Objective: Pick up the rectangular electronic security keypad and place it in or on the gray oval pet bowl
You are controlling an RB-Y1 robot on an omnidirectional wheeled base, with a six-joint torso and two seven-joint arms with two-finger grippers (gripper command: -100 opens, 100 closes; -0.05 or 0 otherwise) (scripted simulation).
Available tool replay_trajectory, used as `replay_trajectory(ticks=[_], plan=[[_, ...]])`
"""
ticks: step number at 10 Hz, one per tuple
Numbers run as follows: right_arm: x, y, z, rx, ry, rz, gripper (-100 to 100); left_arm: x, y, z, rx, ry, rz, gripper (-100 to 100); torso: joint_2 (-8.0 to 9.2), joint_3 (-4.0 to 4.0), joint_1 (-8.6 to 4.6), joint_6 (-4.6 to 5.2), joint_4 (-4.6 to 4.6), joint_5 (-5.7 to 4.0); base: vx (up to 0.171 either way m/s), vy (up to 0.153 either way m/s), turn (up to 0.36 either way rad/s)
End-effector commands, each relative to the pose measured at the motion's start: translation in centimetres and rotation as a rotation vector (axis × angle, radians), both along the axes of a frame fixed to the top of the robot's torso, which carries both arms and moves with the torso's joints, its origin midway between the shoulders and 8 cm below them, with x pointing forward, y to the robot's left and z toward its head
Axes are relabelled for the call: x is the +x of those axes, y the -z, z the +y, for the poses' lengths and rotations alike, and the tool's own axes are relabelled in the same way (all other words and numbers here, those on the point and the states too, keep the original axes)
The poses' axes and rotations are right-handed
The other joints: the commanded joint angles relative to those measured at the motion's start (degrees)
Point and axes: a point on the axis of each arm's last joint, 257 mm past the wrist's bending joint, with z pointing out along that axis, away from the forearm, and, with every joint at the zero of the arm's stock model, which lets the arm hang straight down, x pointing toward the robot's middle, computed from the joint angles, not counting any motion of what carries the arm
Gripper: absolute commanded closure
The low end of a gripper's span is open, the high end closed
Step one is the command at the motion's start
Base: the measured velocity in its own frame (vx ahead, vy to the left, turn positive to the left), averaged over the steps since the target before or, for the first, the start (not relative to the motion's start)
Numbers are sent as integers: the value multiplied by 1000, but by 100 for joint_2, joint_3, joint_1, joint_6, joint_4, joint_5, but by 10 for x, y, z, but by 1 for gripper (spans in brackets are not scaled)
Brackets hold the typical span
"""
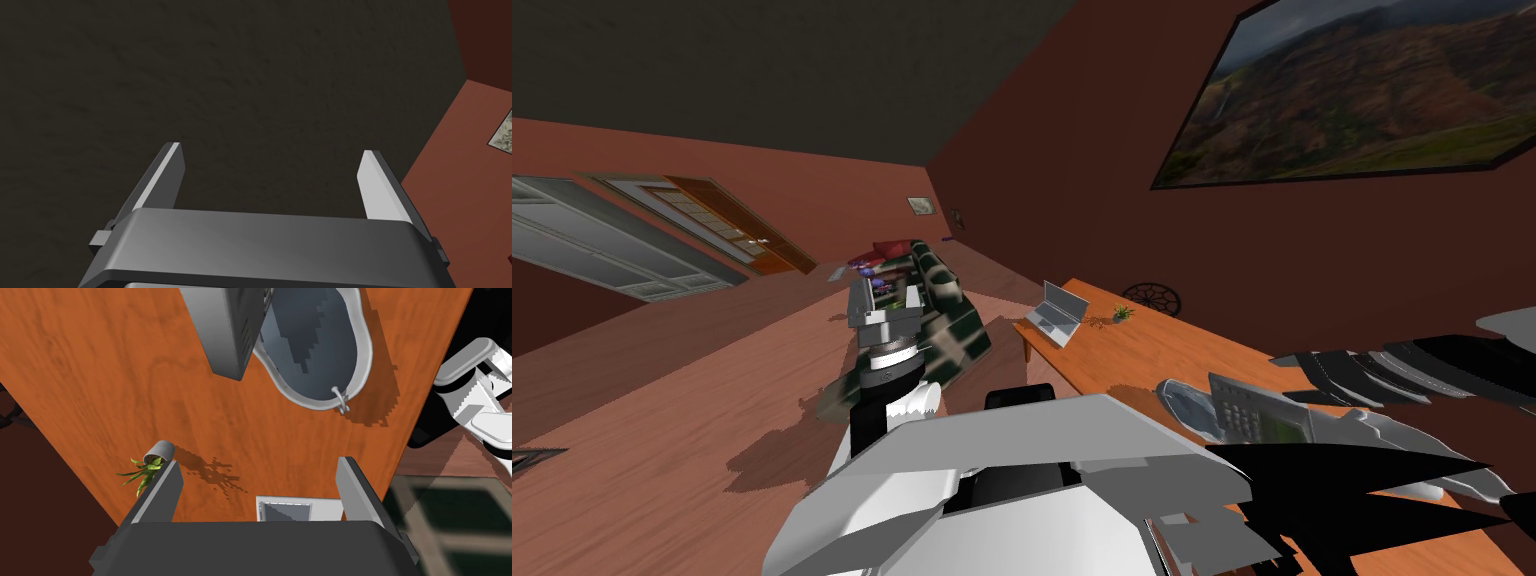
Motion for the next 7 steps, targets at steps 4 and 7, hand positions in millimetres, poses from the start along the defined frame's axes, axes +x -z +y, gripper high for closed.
replay_trajectory(ticks=[4, 7], plan=[[-15, -9, -10, -29, -12, 3, -100, 0, 0, 0, 0, 0, 0, 0, -7, -4, 1, -1, -2, -1, 36, 10, 2], [-16, -9, -10, -28, -12, 9, 0, 0, 0, 0, 0, 0, 0, 0, 11, 6, -5, 0, 3, -2, 2, 0, -1]])
